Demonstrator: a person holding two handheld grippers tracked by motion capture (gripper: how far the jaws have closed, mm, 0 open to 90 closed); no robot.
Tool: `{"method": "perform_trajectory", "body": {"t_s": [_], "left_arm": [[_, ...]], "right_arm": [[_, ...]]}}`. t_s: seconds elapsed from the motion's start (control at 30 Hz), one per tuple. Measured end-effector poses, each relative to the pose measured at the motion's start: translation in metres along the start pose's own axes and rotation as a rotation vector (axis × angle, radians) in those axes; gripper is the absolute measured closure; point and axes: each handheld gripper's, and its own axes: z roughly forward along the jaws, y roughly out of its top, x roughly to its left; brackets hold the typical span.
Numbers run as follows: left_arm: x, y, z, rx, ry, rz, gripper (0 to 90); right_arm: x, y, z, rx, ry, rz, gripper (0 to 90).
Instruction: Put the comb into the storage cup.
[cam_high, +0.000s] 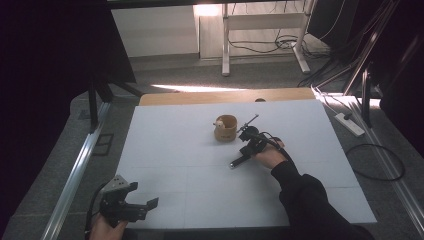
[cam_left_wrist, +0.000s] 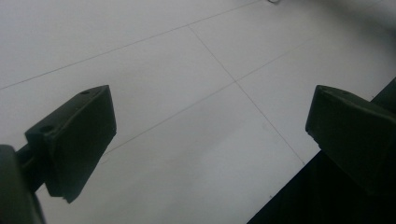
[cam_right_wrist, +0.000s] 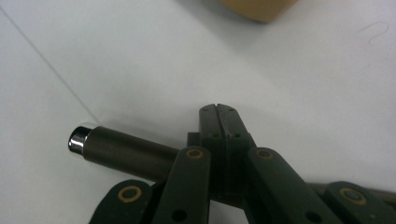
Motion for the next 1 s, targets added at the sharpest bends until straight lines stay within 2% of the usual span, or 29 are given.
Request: {"method": "perform_trajectory", "body": {"t_s": [0.2, 1.0], "left_arm": [[0.000, 0.000, 0.000, 0.000, 0.000, 0.001, 2.7], [-0.001, 0.000, 0.000, 0.004, 0.002, 0.008, 2.8]], "right_arm": [[0.004, -0.011, -0.005, 0.008, 0.007, 0.002, 90.0], [0.025, -0.052, -0.025, 0.013, 0.040, -0.044, 89.9]]}}
